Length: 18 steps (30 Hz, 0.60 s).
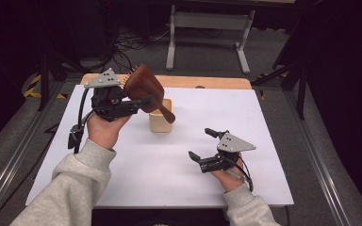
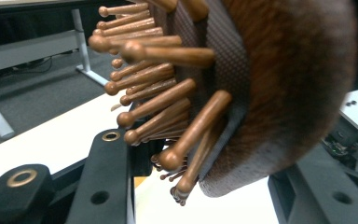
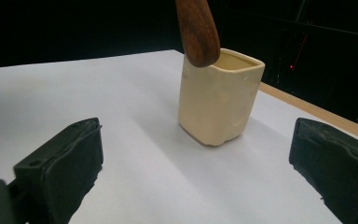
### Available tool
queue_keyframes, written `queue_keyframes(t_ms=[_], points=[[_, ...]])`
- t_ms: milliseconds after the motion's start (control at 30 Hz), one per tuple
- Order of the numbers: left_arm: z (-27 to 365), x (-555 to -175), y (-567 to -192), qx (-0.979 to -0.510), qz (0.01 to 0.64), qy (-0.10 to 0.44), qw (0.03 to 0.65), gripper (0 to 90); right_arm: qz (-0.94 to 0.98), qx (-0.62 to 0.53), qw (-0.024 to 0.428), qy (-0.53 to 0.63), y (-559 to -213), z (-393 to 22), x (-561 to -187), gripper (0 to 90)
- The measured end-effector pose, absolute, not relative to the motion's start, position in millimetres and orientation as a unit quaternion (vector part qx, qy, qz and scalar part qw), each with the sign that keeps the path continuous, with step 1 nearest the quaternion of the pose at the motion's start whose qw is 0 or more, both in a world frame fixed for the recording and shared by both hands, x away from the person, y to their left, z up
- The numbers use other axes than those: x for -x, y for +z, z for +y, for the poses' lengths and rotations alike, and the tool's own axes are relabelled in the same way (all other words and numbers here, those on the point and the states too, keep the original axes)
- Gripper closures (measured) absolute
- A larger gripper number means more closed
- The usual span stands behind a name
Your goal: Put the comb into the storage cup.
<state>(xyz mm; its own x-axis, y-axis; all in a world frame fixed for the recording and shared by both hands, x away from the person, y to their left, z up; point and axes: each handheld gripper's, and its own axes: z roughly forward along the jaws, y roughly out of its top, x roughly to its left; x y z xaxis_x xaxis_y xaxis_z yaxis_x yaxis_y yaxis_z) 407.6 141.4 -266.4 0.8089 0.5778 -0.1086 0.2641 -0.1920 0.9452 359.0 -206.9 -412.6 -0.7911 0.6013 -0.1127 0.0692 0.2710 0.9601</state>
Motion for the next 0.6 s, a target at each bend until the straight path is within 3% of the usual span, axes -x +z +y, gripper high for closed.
queue_keyframes(t_ms=[600], points=[[143.8,-430.2,-267.5,-0.748,0.315,0.163,0.561,56.8,0.758,-0.224,0.237,0.565,-411.9,-209.5,-359.4,3.4]])
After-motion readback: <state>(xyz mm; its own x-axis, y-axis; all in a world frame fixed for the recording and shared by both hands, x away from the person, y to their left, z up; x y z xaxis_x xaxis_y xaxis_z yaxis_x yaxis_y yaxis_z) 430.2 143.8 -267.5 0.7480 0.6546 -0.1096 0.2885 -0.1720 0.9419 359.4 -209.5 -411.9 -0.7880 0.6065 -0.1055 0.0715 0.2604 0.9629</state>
